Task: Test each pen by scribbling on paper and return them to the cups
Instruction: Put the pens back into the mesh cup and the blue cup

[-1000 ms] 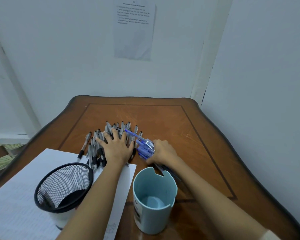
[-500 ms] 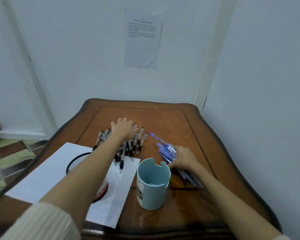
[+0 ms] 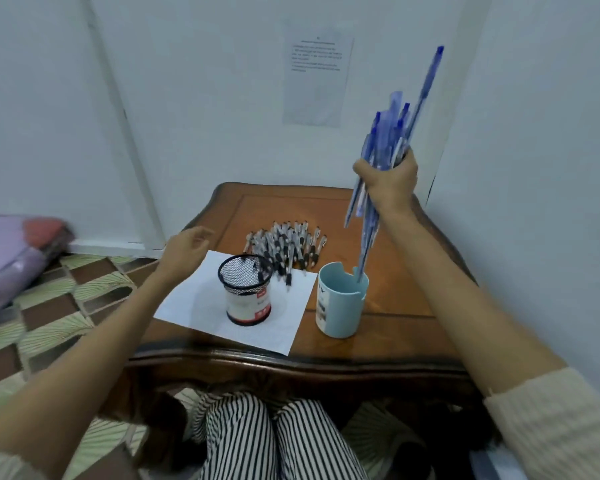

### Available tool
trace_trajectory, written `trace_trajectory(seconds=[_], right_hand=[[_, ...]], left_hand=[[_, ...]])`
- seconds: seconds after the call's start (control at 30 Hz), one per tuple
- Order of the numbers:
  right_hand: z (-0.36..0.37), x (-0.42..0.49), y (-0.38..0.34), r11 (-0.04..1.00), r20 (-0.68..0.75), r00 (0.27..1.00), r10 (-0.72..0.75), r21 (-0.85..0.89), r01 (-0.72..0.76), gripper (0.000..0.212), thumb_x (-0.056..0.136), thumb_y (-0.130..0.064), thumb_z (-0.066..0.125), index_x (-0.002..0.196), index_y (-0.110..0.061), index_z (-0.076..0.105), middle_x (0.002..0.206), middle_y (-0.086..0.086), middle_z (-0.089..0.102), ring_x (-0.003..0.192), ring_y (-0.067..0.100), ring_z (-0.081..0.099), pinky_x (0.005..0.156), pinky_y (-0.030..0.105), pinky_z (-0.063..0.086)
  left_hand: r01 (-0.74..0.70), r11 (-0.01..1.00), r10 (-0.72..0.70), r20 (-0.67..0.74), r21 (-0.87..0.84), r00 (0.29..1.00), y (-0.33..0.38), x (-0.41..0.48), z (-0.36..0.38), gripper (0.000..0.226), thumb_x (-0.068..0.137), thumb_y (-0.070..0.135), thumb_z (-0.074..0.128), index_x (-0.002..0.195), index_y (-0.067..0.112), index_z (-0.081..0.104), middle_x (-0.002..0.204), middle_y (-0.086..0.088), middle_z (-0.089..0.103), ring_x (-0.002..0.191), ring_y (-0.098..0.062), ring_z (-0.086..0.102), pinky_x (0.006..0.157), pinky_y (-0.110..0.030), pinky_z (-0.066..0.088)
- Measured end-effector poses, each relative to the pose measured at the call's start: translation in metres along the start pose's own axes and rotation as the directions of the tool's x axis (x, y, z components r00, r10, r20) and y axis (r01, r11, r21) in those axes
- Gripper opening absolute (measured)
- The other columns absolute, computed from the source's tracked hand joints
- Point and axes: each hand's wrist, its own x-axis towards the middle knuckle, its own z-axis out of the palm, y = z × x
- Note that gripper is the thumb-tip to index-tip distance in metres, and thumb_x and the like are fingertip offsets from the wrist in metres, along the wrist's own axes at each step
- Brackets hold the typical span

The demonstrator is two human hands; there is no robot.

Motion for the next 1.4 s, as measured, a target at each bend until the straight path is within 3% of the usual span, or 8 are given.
trace_trajectory(seconds=[0.33, 0.57, 0.87, 0.97, 1.07, 1.13, 1.27, 1.4], right_hand=[[0.009, -0.038, 0.036, 0.999, -0.034, 0.999, -0.020, 0.030, 0.021, 0.046, 0.076, -0.008, 0.072, 0.116, -0.003, 0.051, 0.089, 0.000, 0.060, 0.070, 0.004, 0.059, 0.063, 0.005, 0.046], [0.013, -0.056, 0.061, 1.000, 0.161, 0.987, 0.019, -0.020, -0.016, 0.052, 0.079, -0.010, 0.072, 0.123, -0.007, 0.046, 0.094, -0.002, 0.057, 0.076, 0.007, 0.061, 0.061, 0.004, 0.047], [0.014, -0.064, 0.072, 0.995, 0.243, 0.965, 0.095, -0.042, -0.088, 0.042, 0.082, -0.010, 0.069, 0.117, -0.010, 0.046, 0.086, -0.006, 0.054, 0.076, 0.008, 0.058, 0.059, 0.008, 0.049], [0.015, -0.052, 0.065, 0.990, 0.218, 0.967, 0.136, 0.018, -0.143, 0.042, 0.082, -0.012, 0.068, 0.116, -0.014, 0.042, 0.095, 0.007, 0.063, 0.079, 0.015, 0.067, 0.063, 0.016, 0.053], [0.014, -0.041, 0.062, 0.976, 0.157, 0.973, 0.170, 0.107, -0.188, 0.039, 0.085, -0.004, 0.063, 0.117, -0.009, 0.043, 0.081, 0.009, 0.064, 0.059, 0.011, 0.066, 0.062, 0.024, 0.057], [0.012, -0.034, 0.062, 0.971, 0.094, 0.978, 0.186, 0.136, -0.198, 0.038, 0.084, -0.002, 0.063, 0.116, -0.009, 0.043, 0.078, 0.008, 0.061, 0.058, 0.015, 0.064, 0.066, 0.031, 0.058], [0.008, -0.029, 0.067, 0.974, -0.001, 0.983, 0.181, 0.138, -0.180, 0.047, 0.083, -0.002, 0.063, 0.124, -0.006, 0.041, 0.086, 0.012, 0.060, 0.056, 0.011, 0.063, 0.065, 0.028, 0.058], [0.009, -0.041, 0.076, 0.989, 0.032, 0.990, 0.140, 0.041, -0.142, 0.053, 0.080, -0.003, 0.065, 0.127, -0.005, 0.040, 0.099, 0.019, 0.060, 0.065, 0.018, 0.064, 0.068, 0.031, 0.059]], left_hand=[[0.122, 0.983, -0.136, 0.089, 0.140, 0.987, -0.058, -0.058, 0.060, 0.038, 0.096, 0.014, 0.049, 0.132, 0.003, 0.051, 0.141, -0.016, 0.045, 0.132, -0.030, 0.039, 0.109, -0.040, 0.029], [0.096, 0.954, -0.111, 0.037, 0.282, 0.993, -0.064, -0.061, 0.070, 0.041, 0.096, 0.023, 0.046, 0.134, 0.009, 0.049, 0.143, -0.013, 0.042, 0.133, -0.027, 0.038, 0.110, -0.043, 0.030], [0.093, 0.940, -0.110, 0.036, 0.328, 0.993, -0.058, -0.063, 0.070, 0.041, 0.097, 0.024, 0.041, 0.136, 0.010, 0.044, 0.144, -0.013, 0.040, 0.133, -0.028, 0.035, 0.111, -0.042, 0.026], [0.091, 0.941, -0.107, 0.031, 0.327, 0.994, -0.058, -0.064, 0.070, 0.041, 0.097, 0.024, 0.041, 0.135, 0.010, 0.044, 0.143, -0.012, 0.040, 0.132, -0.027, 0.036, 0.110, -0.042, 0.026], [0.097, 0.945, -0.111, 0.027, 0.313, 0.993, -0.059, -0.063, 0.070, 0.040, 0.096, 0.025, 0.042, 0.134, 0.011, 0.045, 0.144, -0.011, 0.040, 0.133, -0.027, 0.035, 0.110, -0.043, 0.025], [0.098, 0.946, -0.112, 0.027, 0.308, 0.993, -0.059, -0.063, 0.070, 0.041, 0.096, 0.025, 0.042, 0.134, 0.011, 0.045, 0.144, -0.011, 0.039, 0.133, -0.027, 0.034, 0.111, -0.043, 0.025], [0.104, 0.949, -0.116, 0.023, 0.299, 0.993, -0.060, -0.063, 0.071, 0.041, 0.096, 0.026, 0.043, 0.134, 0.012, 0.046, 0.144, -0.011, 0.040, 0.134, -0.027, 0.034, 0.111, -0.044, 0.025], [0.109, 0.949, -0.123, 0.028, 0.297, 0.992, -0.059, -0.063, 0.071, 0.040, 0.096, 0.026, 0.043, 0.134, 0.012, 0.046, 0.144, -0.011, 0.039, 0.133, -0.027, 0.034, 0.110, -0.045, 0.025]])
